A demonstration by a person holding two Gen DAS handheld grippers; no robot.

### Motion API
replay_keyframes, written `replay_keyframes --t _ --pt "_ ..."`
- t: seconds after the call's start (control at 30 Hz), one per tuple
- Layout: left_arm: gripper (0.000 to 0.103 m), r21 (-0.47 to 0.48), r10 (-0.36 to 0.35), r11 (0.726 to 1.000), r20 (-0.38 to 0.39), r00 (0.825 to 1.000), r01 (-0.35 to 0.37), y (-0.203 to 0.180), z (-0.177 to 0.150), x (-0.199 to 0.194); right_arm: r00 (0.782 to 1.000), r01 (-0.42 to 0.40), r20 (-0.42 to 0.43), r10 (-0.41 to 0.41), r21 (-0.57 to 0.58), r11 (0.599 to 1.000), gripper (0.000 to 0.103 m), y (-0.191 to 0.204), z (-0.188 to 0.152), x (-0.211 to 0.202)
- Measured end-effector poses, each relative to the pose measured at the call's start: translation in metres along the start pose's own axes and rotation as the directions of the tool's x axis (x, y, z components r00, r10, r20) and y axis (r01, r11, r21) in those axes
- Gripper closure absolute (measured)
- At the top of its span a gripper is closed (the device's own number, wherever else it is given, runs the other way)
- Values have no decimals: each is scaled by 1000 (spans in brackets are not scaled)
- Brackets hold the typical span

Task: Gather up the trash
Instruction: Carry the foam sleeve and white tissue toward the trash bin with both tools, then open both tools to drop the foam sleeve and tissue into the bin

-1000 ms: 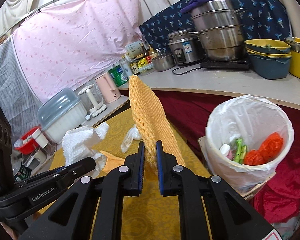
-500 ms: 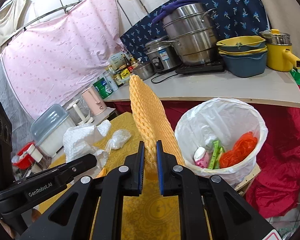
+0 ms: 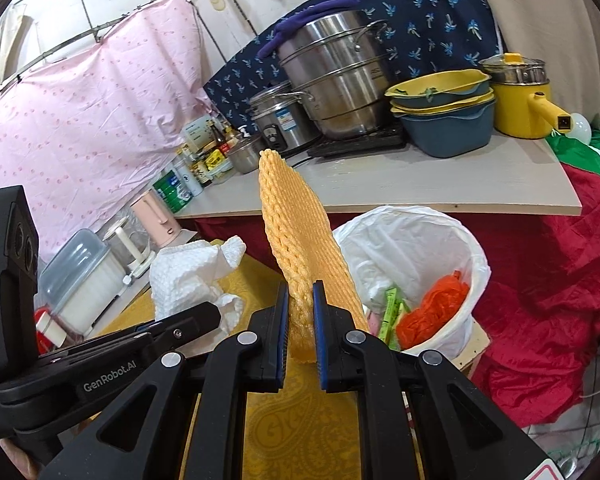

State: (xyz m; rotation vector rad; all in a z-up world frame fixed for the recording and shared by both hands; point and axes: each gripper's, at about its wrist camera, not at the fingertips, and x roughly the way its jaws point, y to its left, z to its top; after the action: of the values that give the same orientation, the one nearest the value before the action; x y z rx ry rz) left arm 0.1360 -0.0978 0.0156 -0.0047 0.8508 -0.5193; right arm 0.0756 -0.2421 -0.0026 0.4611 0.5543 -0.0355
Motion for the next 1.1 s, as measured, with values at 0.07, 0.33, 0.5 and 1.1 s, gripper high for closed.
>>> replay_keyframes --t 0.07,0.33,0.5,1.1 --pt "87 7 -11 1000 -12 1000 11 -4 4 8 1000 19 -1 -19 14 1000 92 -7 2 3" --pt "86 23 -41 999 -64 997 43 -14 16 46 998 69 -8 -69 62 996 92 -35 12 18" --pt "86 33 -54 998 -87 995 57 -20 22 66 996 91 -11 -90 80 993 92 -48 19 27" --pt "27 -30 -39 999 -62 997 37 0 48 98 994 113 -9 -113 125 986 69 -68 34 59"
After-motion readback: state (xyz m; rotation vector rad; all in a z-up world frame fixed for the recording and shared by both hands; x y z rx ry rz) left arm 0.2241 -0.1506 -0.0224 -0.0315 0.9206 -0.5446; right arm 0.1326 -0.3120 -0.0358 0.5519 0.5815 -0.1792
